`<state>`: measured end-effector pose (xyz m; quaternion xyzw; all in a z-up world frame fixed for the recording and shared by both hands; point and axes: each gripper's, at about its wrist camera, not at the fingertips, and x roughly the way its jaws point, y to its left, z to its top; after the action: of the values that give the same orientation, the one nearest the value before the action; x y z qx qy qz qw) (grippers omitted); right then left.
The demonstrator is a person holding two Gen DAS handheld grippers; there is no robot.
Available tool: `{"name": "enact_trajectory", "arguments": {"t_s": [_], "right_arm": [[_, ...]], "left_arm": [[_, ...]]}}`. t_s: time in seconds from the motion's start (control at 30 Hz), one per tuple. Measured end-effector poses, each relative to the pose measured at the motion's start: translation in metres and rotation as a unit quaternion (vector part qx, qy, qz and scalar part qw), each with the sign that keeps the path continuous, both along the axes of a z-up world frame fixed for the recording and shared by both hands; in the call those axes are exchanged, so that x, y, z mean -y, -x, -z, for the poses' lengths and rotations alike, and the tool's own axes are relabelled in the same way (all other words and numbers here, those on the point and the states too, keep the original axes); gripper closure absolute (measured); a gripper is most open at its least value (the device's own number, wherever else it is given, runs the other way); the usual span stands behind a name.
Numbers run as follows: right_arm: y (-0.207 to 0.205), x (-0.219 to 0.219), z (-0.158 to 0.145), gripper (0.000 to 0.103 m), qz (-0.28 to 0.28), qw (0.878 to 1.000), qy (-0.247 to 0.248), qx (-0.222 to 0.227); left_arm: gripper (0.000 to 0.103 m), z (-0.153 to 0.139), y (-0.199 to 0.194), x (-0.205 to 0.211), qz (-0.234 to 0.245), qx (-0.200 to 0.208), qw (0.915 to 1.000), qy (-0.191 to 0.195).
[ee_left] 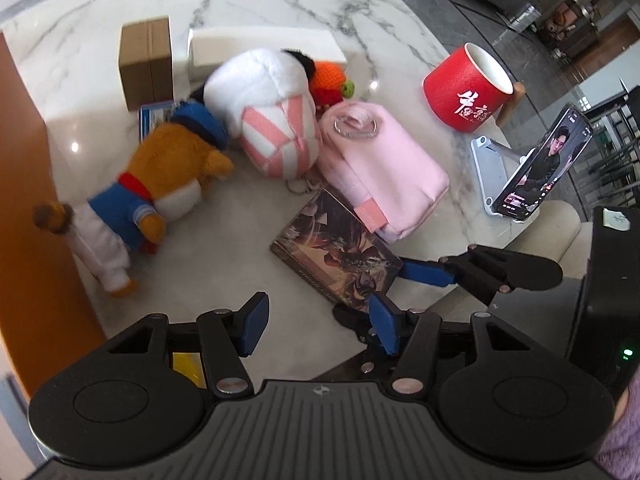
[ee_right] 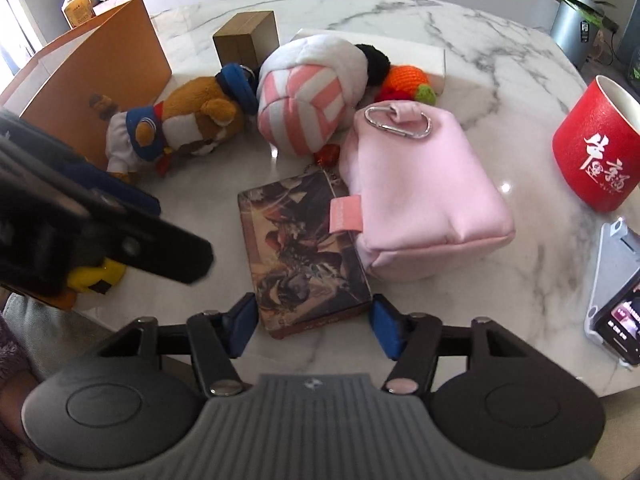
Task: Organize objects
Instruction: 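Lower the left tool onto the dark PHOTO CARD box and close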
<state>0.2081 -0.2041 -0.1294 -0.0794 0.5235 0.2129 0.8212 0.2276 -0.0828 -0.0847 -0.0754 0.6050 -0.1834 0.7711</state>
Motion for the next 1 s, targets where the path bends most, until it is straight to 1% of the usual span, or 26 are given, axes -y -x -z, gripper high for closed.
{"name": "enact_trajectory", "arguments": {"t_s": [0.1, 0.2, 0.4, 0.47, 0.5, 0.6, 0.8, 0.93, 1.0], "right_arm": [[0.006, -0.004, -0.002, 0.041, -0.003, 1.0, -0.001, -0.017], [0.014, -0.008, -0.003, 0.041, 0.008, 1.0, 0.002, -0.029], [0.021, -0.001, -0.002, 0.039, 0.03, 0.996, -0.045, -0.067], [0.023, 0.0, -0.003, 0.038, 0.03, 0.996, -0.044, -0.068], [0.024, 0.002, -0.004, 0.035, 0.029, 0.996, -0.044, -0.065], [0.027, 0.009, -0.012, 0.035, 0.032, 0.996, -0.058, -0.058], [0.025, 0.021, -0.017, 0.043, 0.038, 0.994, -0.084, -0.061], [0.015, 0.024, -0.01, 0.063, 0.033, 0.991, -0.105, -0.074], [0.015, 0.025, -0.008, 0.072, 0.033, 0.989, -0.118, -0.088]], "left_arm": [[0.037, 0.006, 0.006, 0.001, -0.008, -0.011, 0.9999, 0.006], [0.037, 0.012, 0.011, 0.0, -0.021, -0.022, 0.9995, 0.004], [0.032, 0.024, 0.019, -0.006, -0.051, -0.045, 0.9975, 0.02], [0.032, 0.027, 0.02, -0.007, -0.058, -0.05, 0.9968, 0.024], [0.032, 0.028, 0.021, -0.007, -0.063, -0.051, 0.9963, 0.026], [0.032, 0.032, 0.022, -0.01, -0.076, -0.056, 0.9949, 0.036], [0.032, 0.037, 0.022, -0.009, -0.093, -0.057, 0.9927, 0.051], [0.032, 0.04, 0.02, -0.006, -0.1, -0.06, 0.9918, 0.054], [0.032, 0.042, 0.02, -0.004, -0.102, -0.062, 0.9915, 0.051]]}}
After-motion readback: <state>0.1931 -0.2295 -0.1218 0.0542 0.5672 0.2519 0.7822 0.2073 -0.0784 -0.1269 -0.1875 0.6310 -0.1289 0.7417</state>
